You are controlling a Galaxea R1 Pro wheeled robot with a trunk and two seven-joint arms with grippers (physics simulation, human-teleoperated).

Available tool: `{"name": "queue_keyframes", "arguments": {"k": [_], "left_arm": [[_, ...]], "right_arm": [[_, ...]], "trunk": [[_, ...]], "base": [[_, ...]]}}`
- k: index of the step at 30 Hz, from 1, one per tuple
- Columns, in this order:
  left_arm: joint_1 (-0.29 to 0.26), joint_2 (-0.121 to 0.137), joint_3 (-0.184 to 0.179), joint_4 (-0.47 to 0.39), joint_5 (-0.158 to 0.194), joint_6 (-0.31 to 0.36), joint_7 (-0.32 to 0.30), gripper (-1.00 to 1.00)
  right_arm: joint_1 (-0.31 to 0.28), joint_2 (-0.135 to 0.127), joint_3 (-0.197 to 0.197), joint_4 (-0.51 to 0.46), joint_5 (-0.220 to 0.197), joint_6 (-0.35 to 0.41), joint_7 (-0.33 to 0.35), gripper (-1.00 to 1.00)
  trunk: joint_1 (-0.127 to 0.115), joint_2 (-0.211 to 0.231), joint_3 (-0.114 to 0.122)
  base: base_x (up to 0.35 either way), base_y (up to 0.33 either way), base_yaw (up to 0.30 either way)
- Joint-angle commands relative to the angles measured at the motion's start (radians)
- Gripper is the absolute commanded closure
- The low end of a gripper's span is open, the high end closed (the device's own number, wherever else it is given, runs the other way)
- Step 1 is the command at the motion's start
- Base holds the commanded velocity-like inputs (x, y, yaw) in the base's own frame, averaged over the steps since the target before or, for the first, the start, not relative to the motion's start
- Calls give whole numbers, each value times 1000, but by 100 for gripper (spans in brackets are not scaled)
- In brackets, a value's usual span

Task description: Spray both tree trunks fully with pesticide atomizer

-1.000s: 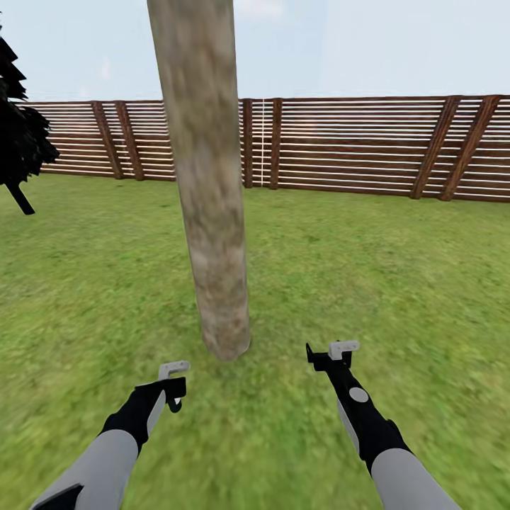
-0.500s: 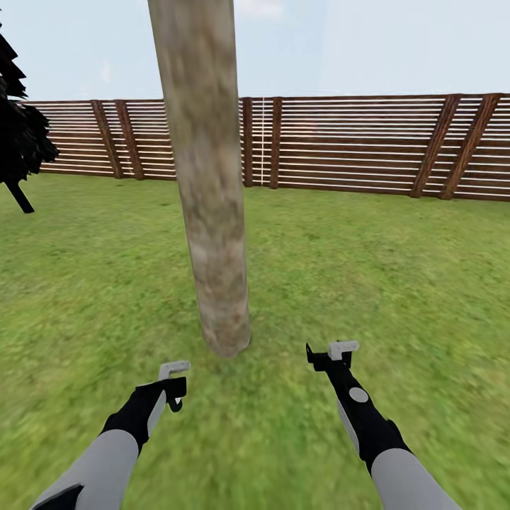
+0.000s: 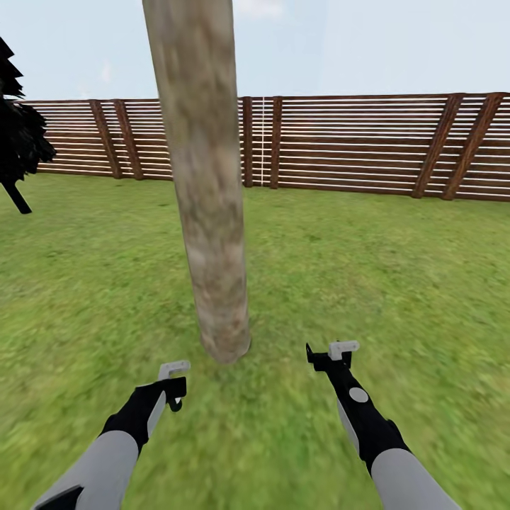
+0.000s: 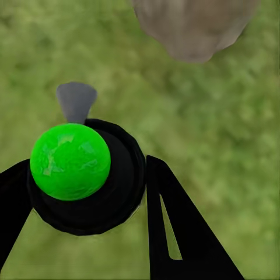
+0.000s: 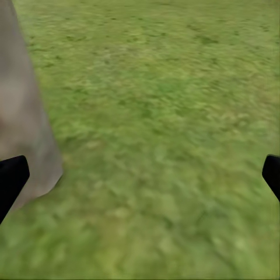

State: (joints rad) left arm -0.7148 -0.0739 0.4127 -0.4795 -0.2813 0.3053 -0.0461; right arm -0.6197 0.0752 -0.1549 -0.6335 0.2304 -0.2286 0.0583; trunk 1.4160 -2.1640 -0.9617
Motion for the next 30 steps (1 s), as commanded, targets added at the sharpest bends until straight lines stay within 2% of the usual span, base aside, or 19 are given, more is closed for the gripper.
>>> {"name": "queue_keyframes", "arguments": {"k": [1, 13, 19, 23, 30], "left_arm": [[0, 0, 0, 1, 0, 0, 0, 100], [1, 2, 0, 13, -1, 0, 1, 100], [9, 2, 0, 58, -2, -1, -1, 100], [9, 2, 0, 50, 0, -1, -2, 100], [9, 0, 2, 48, 2, -7, 0, 100]], "right_arm": [[0, 0, 0, 0, 0, 0, 0, -100], [0, 0, 0, 2, 1, 0, 0, -100], [0, 0, 0, 2, 1, 0, 0, -100], [0, 0, 0, 3, 1, 0, 0, -100], [0, 1, 0, 4, 1, 0, 1, -100]], "trunk": [[0, 0, 0], [0, 0, 0], [0, 0, 0], [0, 0, 0], [27, -49, -22]], "base": [[330, 0, 0], [302, 75, 0], [17, 6, 0], [0, 0, 0], [0, 0, -1]]}}
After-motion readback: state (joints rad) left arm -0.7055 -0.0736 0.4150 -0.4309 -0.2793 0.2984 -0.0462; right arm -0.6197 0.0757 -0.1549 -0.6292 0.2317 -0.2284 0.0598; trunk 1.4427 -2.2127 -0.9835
